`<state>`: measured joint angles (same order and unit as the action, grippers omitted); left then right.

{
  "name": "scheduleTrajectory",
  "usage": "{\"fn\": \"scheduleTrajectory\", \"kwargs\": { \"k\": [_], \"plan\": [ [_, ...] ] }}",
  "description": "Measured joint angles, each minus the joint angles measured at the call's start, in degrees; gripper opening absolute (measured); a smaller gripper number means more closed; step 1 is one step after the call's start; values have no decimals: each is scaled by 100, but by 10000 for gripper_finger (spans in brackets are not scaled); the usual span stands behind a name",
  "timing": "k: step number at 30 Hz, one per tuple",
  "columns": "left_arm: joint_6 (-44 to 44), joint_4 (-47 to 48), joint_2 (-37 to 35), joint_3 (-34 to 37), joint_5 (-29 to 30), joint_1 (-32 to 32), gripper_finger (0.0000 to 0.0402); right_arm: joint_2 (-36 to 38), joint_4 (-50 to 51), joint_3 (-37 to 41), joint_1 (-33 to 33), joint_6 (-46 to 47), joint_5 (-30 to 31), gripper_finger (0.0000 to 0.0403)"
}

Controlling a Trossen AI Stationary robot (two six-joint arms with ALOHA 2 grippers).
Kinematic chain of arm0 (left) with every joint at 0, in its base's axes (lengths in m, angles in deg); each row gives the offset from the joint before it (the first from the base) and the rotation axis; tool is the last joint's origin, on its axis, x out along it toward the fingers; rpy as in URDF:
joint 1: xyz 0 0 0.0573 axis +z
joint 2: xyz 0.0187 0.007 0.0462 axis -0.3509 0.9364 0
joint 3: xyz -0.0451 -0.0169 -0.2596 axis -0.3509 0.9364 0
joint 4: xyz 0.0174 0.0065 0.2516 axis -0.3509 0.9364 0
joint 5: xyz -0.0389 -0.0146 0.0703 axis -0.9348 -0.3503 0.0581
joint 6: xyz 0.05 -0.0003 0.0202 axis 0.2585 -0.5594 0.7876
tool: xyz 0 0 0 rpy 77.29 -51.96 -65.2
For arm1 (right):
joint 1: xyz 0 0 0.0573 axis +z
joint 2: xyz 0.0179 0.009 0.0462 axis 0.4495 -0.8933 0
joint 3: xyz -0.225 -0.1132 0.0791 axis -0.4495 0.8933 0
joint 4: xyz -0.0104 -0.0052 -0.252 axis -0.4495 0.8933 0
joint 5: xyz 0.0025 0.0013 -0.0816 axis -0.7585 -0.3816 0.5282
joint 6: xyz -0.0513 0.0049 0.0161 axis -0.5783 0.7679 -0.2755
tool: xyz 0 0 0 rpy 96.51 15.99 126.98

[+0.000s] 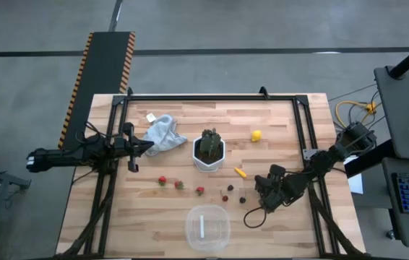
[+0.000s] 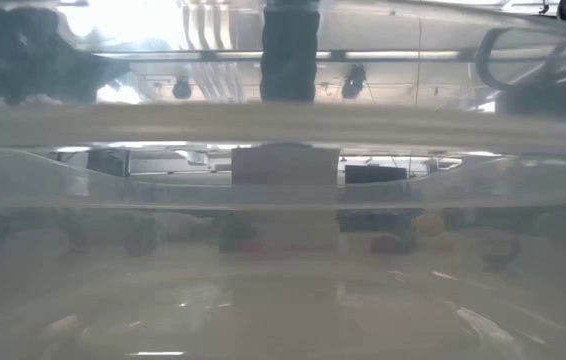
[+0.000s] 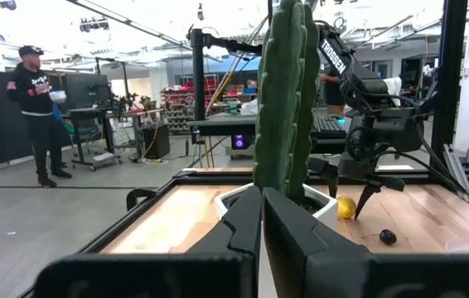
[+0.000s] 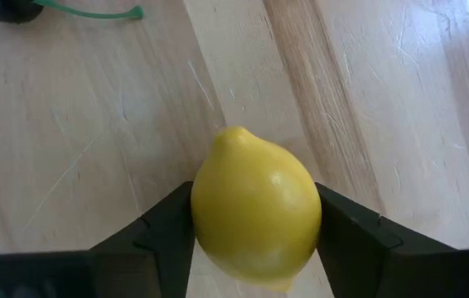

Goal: Pick and placing Produce into tupperware
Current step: Put the bottom yellow lemon into the transparent bin

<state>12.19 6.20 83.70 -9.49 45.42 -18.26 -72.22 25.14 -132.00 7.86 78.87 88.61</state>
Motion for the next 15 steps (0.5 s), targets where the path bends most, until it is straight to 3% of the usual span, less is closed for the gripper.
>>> {"fn": "scheduleTrajectory", "kwargs": {
  "k": [15],
  "plan": [
    [0,-2,0,0,2,0,0,122,-17,-49,-5,36,-43,195]
  ]
}}
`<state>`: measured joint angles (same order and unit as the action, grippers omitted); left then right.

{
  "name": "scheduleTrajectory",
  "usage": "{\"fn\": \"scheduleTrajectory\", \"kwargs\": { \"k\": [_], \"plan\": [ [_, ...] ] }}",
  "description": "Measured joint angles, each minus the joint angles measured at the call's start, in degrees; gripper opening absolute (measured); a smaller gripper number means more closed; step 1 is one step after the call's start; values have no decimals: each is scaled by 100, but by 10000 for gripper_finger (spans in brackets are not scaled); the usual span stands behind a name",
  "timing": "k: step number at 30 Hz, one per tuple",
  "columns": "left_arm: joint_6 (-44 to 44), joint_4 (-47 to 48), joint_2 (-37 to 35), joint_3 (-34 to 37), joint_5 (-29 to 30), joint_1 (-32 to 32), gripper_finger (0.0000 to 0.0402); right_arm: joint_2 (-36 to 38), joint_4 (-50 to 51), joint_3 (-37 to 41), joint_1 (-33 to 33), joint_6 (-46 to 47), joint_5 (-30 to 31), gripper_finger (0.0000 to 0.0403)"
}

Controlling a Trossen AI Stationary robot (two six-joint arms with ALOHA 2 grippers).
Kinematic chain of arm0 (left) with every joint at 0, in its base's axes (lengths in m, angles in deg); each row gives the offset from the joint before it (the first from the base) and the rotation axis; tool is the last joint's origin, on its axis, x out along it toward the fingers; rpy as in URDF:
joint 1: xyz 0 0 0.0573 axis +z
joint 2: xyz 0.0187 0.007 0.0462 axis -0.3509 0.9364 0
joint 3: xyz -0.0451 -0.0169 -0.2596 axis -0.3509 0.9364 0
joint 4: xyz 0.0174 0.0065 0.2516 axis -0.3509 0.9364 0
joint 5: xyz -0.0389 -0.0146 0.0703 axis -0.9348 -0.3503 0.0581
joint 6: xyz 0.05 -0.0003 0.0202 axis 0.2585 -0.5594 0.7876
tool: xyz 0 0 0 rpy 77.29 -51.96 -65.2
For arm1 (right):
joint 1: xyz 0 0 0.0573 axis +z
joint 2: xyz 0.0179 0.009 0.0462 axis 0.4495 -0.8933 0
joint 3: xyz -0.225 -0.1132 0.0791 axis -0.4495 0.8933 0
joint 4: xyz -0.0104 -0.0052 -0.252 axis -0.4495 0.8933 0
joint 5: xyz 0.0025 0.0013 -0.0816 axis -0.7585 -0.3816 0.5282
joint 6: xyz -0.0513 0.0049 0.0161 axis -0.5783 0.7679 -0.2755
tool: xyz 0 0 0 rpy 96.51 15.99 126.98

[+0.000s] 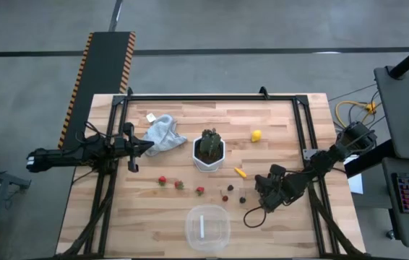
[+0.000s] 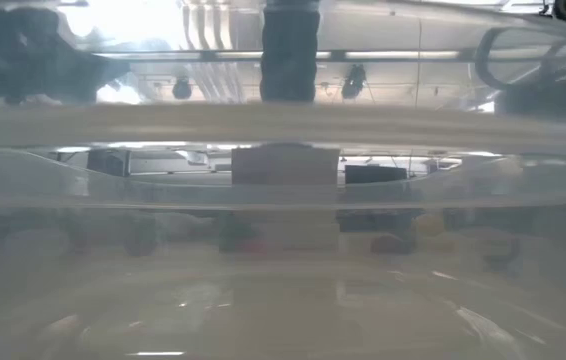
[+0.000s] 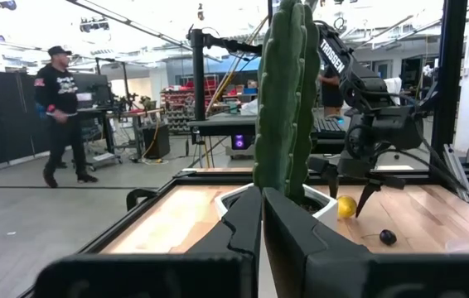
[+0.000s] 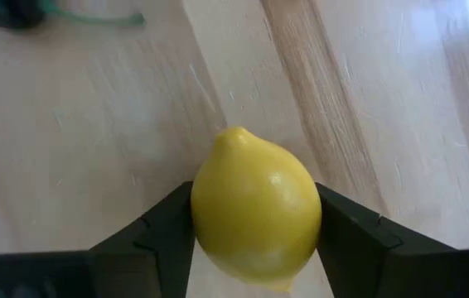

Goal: Pick and placing Produce into tupperware
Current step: Put the bottom yellow lemon into the transparent bin

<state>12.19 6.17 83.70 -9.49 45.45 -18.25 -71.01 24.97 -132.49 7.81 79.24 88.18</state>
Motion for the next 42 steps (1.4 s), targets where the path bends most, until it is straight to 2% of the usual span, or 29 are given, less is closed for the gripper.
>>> {"fn": "scheduleTrajectory", "kwargs": {
  "k": [11,21,27,33,37,42],
  "plan": [
    [0,-2,0,0,0,2,0,579,-144,-411,-6,-239,420,195],
    [0,-9,-7,0,0,0,0,511,-1169,-1240,-6,-1545,735,195],
    [-1,2,-2,0,0,0,0,6,-1316,-1860,-6,-1928,752,195],
    [0,-10,-11,0,0,0,0,-975,-1341,-2800,-4,-2410,644,195],
    [0,-8,-11,0,0,0,0,-1615,-1333,-3406,-6,-2688,355,195],
    [0,-8,-13,0,0,1,0,-2190,-1331,-3888,-6,-2878,227,195]
  ]
}}
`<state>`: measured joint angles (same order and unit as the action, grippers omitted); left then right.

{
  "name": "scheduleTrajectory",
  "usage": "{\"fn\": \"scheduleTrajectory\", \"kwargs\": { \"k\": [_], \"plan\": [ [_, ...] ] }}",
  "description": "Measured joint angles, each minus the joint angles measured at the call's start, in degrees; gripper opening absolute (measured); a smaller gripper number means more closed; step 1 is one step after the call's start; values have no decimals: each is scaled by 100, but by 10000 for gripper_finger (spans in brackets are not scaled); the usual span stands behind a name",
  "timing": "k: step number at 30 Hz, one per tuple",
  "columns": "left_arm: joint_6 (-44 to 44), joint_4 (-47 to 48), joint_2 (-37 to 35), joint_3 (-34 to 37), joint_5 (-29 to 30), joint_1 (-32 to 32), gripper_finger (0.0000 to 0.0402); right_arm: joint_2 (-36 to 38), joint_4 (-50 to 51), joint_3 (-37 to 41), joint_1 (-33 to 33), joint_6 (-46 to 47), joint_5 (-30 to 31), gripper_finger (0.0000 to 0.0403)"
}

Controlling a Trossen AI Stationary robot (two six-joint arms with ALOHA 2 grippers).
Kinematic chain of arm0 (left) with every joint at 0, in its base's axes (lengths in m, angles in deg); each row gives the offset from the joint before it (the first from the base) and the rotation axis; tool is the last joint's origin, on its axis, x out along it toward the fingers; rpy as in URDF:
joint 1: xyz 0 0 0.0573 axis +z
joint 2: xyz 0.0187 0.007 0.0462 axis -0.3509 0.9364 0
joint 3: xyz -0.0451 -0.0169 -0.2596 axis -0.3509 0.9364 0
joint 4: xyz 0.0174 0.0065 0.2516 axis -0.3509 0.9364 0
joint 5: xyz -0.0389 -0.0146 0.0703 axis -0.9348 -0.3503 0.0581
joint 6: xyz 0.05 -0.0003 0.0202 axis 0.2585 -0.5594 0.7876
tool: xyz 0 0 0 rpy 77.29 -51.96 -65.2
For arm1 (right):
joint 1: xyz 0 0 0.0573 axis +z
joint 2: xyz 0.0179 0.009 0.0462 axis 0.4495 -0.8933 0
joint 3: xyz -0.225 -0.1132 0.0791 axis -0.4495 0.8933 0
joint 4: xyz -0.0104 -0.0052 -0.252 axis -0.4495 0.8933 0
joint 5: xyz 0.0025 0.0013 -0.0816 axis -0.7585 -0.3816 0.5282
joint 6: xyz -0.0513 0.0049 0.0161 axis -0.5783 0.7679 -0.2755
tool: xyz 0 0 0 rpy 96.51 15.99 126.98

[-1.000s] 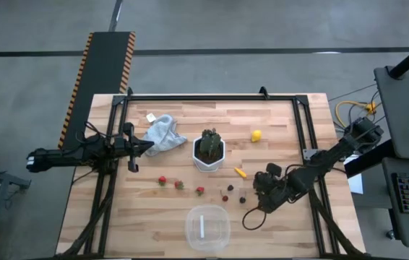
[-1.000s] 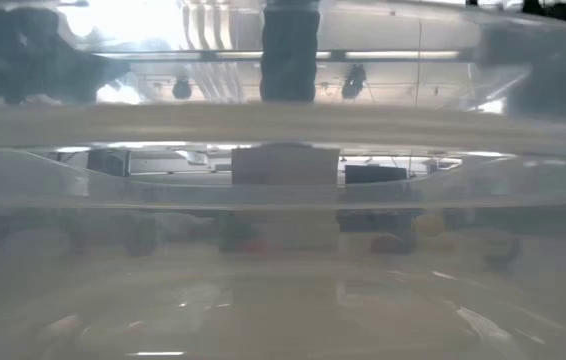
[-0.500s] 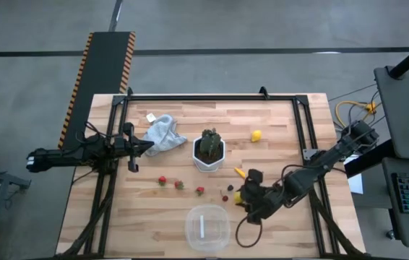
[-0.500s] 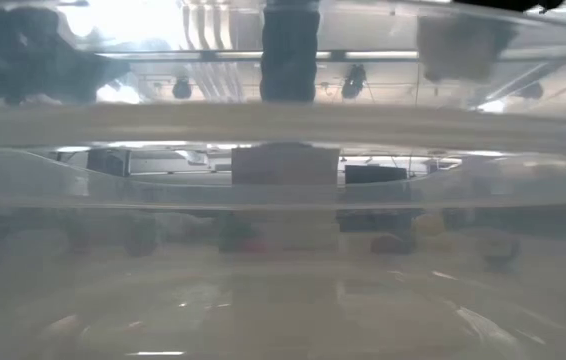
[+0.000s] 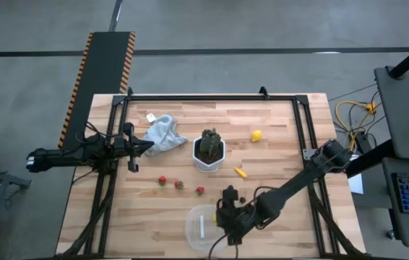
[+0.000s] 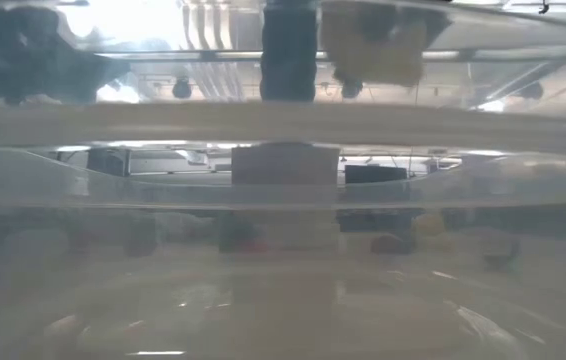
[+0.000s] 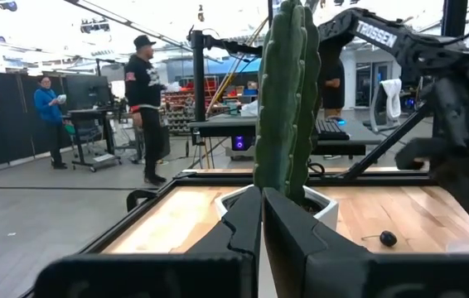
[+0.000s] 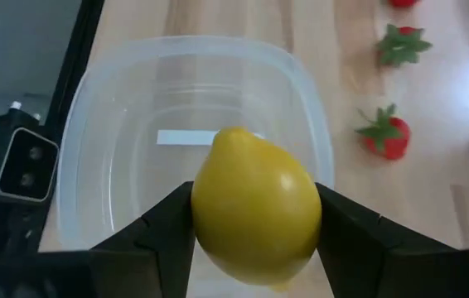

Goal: Pick and placing Produce into tupperware
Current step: Put the bottom yellow lemon into the transparent bin

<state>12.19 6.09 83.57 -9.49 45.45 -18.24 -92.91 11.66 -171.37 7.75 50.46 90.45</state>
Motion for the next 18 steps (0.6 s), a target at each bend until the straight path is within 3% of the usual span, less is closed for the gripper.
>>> {"fn": "scheduleTrajectory", "kwargs": {
  "k": [9,18],
  "plan": [
    [0,5,0,0,0,1,0,-757,1,-398,-190,-135,-340,195],
    [-6,9,1,0,0,-1,0,-889,6,-440,-223,-160,-351,195]
  ]
}}
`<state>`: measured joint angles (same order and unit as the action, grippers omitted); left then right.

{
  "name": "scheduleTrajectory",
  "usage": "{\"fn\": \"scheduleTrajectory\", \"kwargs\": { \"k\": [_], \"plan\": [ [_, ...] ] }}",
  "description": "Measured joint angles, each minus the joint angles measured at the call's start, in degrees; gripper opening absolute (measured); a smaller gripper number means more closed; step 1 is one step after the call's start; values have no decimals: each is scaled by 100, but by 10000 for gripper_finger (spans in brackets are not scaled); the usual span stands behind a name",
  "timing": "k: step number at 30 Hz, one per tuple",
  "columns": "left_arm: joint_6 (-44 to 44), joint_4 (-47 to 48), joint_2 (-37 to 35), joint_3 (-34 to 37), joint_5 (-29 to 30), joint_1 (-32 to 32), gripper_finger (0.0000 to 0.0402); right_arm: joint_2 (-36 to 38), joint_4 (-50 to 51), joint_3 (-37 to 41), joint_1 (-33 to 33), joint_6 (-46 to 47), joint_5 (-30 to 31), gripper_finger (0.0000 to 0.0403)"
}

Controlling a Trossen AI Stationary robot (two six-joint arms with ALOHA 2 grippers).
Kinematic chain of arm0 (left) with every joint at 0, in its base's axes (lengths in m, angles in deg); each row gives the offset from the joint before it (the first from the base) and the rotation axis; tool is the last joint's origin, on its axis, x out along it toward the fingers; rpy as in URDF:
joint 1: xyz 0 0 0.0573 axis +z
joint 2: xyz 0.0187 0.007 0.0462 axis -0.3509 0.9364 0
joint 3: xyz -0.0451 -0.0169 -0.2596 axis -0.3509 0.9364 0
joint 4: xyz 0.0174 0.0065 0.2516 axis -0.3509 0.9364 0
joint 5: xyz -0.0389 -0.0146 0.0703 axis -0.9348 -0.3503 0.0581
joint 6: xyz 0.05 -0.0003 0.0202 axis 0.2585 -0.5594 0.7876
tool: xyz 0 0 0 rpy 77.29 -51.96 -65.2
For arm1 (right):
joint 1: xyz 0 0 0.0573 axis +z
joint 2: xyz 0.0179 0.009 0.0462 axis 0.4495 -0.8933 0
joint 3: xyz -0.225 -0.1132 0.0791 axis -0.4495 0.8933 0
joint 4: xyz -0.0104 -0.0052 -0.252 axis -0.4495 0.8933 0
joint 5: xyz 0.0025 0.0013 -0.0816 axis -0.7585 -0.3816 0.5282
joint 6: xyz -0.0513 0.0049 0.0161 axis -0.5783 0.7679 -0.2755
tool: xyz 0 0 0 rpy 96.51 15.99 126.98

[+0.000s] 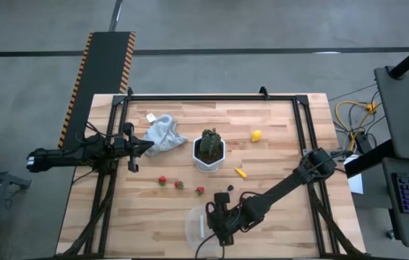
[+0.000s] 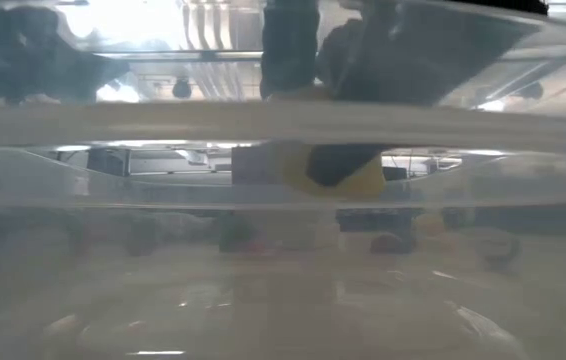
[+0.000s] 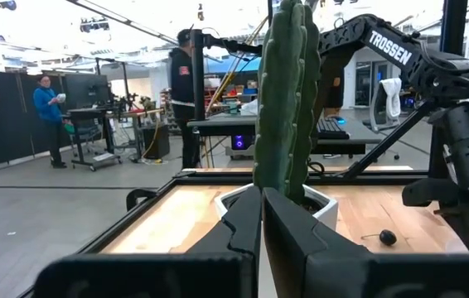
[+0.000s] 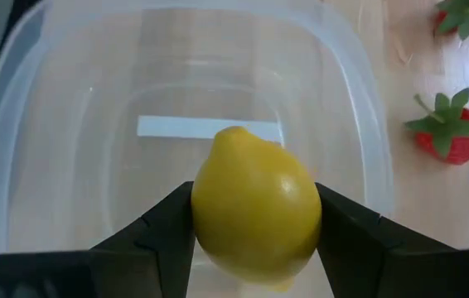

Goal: Pick and placing Produce into tupperware
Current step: Put the bottom yellow lemon into the transparent bin, then put the yellow corn into the transparent bin

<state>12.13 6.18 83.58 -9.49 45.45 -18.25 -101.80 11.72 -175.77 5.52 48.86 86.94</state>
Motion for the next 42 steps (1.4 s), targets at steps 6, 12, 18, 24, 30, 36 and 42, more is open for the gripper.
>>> {"fn": "scheduleTrajectory", "kwargs": {
  "k": [6,12,18,24,30,36,42],
  "plan": [
    [-3,-3,-2,0,0,0,0,-6,7,14,-2,1,39,195],
    [-5,-3,1,0,0,-1,0,-6,97,17,-2,44,64,207],
    [-6,-3,4,0,-1,0,0,-6,102,19,-2,44,45,211],
    [-7,-3,3,0,0,0,0,-6,87,19,-2,168,10,213],
    [-7,-3,3,0,0,-1,0,-6,82,19,-2,164,16,232],
    [-8,-3,3,0,0,0,0,-6,82,19,-2,152,16,256],
    [-7,-3,3,0,-2,-1,0,-6,84,17,-2,145,49,262]
  ]
}}
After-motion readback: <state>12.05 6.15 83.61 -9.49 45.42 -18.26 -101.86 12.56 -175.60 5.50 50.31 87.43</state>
